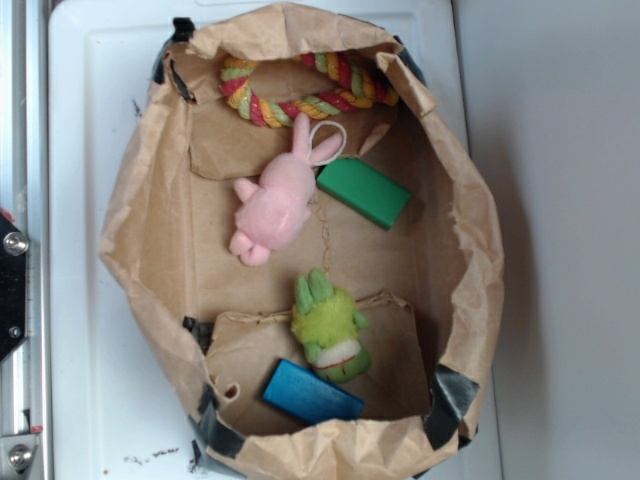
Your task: Grab the green animal.
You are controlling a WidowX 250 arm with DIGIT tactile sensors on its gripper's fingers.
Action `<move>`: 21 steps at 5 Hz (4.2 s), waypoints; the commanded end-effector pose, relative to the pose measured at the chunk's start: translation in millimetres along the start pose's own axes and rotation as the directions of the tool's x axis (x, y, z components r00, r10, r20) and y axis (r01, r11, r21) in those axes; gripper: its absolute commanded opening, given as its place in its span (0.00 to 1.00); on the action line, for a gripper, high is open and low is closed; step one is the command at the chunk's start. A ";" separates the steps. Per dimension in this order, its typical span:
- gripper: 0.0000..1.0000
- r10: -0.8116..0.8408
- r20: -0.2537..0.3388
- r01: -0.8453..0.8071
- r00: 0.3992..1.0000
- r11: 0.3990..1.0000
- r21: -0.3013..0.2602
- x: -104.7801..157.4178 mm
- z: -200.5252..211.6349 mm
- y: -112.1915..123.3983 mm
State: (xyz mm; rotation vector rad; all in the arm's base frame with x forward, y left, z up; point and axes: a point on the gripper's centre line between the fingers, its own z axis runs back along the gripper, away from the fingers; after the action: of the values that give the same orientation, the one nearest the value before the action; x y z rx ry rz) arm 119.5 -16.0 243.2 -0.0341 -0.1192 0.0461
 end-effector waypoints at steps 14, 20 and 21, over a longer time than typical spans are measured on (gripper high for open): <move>1.00 -0.868 0.029 0.864 0.495 0.496 0.087 152.6 -161.0 -21.7; 1.00 -0.911 0.020 0.909 0.412 0.412 0.059 157.3 -188.7 -34.9; 1.00 -0.921 0.004 0.917 0.391 0.390 0.083 157.9 -198.8 -40.7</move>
State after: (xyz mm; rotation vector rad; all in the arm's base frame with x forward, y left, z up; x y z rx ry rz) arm 302.3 -42.0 56.6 0.0907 -0.1425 -1.0992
